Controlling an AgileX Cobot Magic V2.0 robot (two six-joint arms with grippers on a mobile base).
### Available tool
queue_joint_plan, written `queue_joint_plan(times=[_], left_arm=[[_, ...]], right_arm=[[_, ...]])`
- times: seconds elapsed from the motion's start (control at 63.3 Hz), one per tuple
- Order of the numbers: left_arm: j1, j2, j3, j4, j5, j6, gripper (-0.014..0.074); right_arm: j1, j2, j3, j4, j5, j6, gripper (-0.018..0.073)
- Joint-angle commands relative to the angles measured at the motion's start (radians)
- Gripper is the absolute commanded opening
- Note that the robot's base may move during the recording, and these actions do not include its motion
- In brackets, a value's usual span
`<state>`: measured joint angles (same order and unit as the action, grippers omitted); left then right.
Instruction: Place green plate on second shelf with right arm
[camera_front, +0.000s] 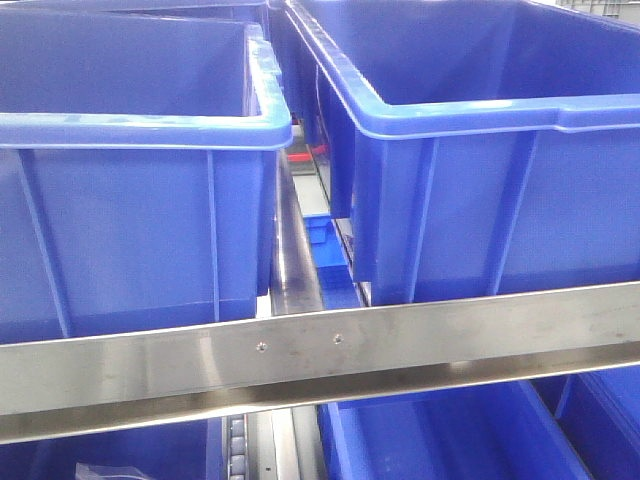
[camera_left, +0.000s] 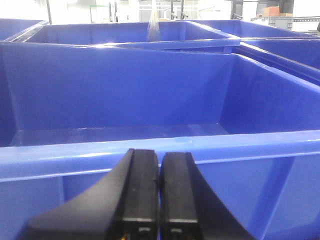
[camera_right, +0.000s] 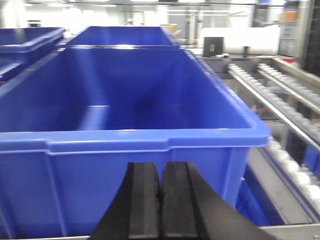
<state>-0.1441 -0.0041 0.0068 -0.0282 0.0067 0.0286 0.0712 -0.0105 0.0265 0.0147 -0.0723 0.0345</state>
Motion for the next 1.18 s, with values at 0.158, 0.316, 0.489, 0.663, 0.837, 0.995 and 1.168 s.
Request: queue_joint_plan(times=[0.158, 0.316, 0.489, 0.663, 0.837, 0.995, 1.168], left_arm=[[-0.004, -0.017, 0.04, -0.006, -0.083, -0.002, 0.013], [-0.004, -0.017, 0.04, -0.006, -0.083, -0.002, 0.013], [-0.004, -0.017, 0.04, -0.006, -0.083, -0.002, 0.013], [-0.004, -0.017, 0.04, -0.006, -0.083, -0.002, 0.013], [-0.004, -0.017, 0.04, -0.006, -0.083, -0.002, 0.013], [-0.004, -0.017, 0.04, -0.006, -0.083, -0.002, 0.013], [-0.004, -0.017, 0.04, -0.006, -0.083, -0.002, 0.013]], right_arm=[[0.001, -0.019, -0.018, -0.015, -0.173, -0.003, 0.0078], [0.001, -0.019, -0.018, -0.015, -0.158, -0.003, 0.0078], [0.001, -0.019, -0.018, -0.015, -0.175, -0.003, 0.0078], [0.001, -0.019, -0.018, -0.015, -0.175, -0.003, 0.0078], [0.001, -0.019, -0.018, -0.015, -0.175, -0.003, 0.0078], [0.001, -0.019, -0.018, -0.015, -0.175, -0.003, 0.0078], [0.001, -0.019, -0.018, -0.015, -0.175, -0.003, 0.0078]])
